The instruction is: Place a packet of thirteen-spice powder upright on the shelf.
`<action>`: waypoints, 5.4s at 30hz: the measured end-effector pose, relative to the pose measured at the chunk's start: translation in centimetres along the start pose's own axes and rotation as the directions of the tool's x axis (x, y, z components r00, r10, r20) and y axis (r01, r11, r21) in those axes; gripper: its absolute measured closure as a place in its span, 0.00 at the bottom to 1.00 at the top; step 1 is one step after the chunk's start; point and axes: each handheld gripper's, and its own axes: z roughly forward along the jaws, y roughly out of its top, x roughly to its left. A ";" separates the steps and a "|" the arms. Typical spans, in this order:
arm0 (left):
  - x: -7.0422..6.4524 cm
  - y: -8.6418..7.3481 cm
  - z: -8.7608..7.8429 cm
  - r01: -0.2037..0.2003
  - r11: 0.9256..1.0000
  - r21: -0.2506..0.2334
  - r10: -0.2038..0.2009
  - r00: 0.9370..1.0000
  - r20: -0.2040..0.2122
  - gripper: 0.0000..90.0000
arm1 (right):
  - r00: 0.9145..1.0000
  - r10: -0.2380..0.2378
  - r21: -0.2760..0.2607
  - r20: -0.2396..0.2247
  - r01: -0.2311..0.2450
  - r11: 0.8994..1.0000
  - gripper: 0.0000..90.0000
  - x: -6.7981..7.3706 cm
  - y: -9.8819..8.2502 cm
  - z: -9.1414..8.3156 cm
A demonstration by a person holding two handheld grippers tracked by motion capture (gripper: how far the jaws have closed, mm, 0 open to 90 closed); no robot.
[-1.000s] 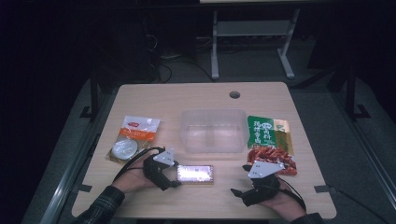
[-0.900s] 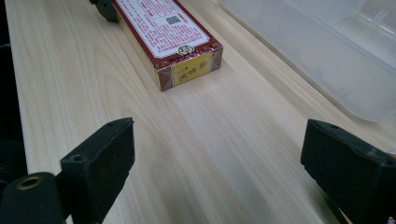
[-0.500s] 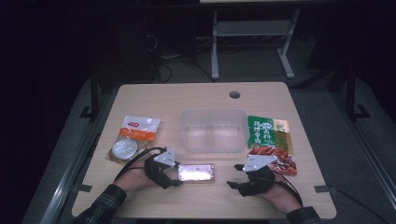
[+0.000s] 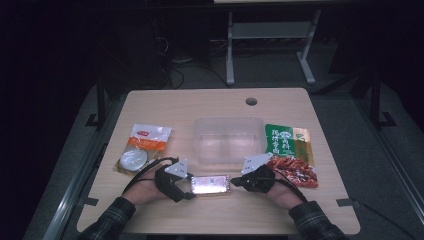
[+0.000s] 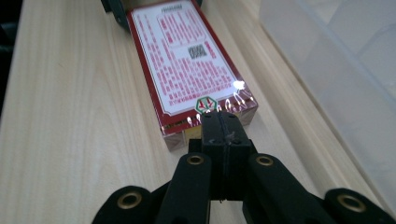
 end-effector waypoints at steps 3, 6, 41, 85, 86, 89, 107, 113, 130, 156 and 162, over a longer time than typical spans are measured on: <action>0.0 0.0 0.0 0.000 1.000 0.001 0.000 1.000 0.000 0.35 | 1.000 -0.002 0.009 -0.008 0.002 1.000 1.00 0.0 0.3 0.3; 0.0 0.0 0.0 -0.002 1.000 0.004 0.002 1.000 0.002 0.35 | 1.000 -0.005 0.006 -0.021 0.005 1.000 1.00 0.0 0.5 0.5; -0.5 3.6 -3.8 -0.053 0.959 -0.277 0.049 0.999 -0.021 0.33 | 0.996 0.027 0.037 -0.084 -0.024 0.999 1.00 0.0 0.3 1.0; -1.2 9.2 -2.2 -0.060 0.911 -0.409 0.077 0.997 0.025 0.23 | 0.995 0.034 0.044 -0.092 -0.030 0.999 0.90 0.1 -0.2 0.8; -1.2 9.1 -2.3 -0.054 0.912 -0.406 0.071 0.997 0.027 0.23 | 0.996 0.032 0.045 -0.087 -0.029 0.999 0.88 0.1 -0.2 0.6; -1.4 8.7 -2.9 -0.033 0.923 -0.382 0.048 0.998 0.030 0.20 | 0.995 0.059 0.046 -0.081 -0.055 0.997 0.76 0.2 -0.4 0.0; -2.4 -0.8 -4.4 0.170 0.963 -0.207 -0.193 0.976 -0.098 0.15 | 0.987 0.161 -0.009 -0.016 -0.161 0.987 0.25 2.0 -0.4 -4.1; -2.8 -2.9 -4.5 0.205 0.964 -0.166 -0.231 0.961 -0.152 0.15 | 0.988 0.152 -0.041 -0.031 -0.154 0.987 0.20 2.4 0.5 -4.6; -2.1 -2.9 -3.4 0.235 0.963 -0.134 -0.253 0.957 -0.141 0.16 | 0.995 0.096 -0.168 0.032 -0.089 0.982 0.16 2.3 5.5 -5.1; -2.7 -3.0 -3.3 0.237 0.965 -0.113 -0.249 0.962 -0.111 0.16 | 0.999 0.007 -0.112 -0.043 -0.012 0.994 0.35 1.5 6.2 -2.8; -2.7 -3.0 -3.4 0.237 0.965 -0.110 -0.249 0.962 -0.110 0.16 | 0.996 -0.039 -0.091 -0.080 0.031 0.995 0.35 1.2 6.6 -3.2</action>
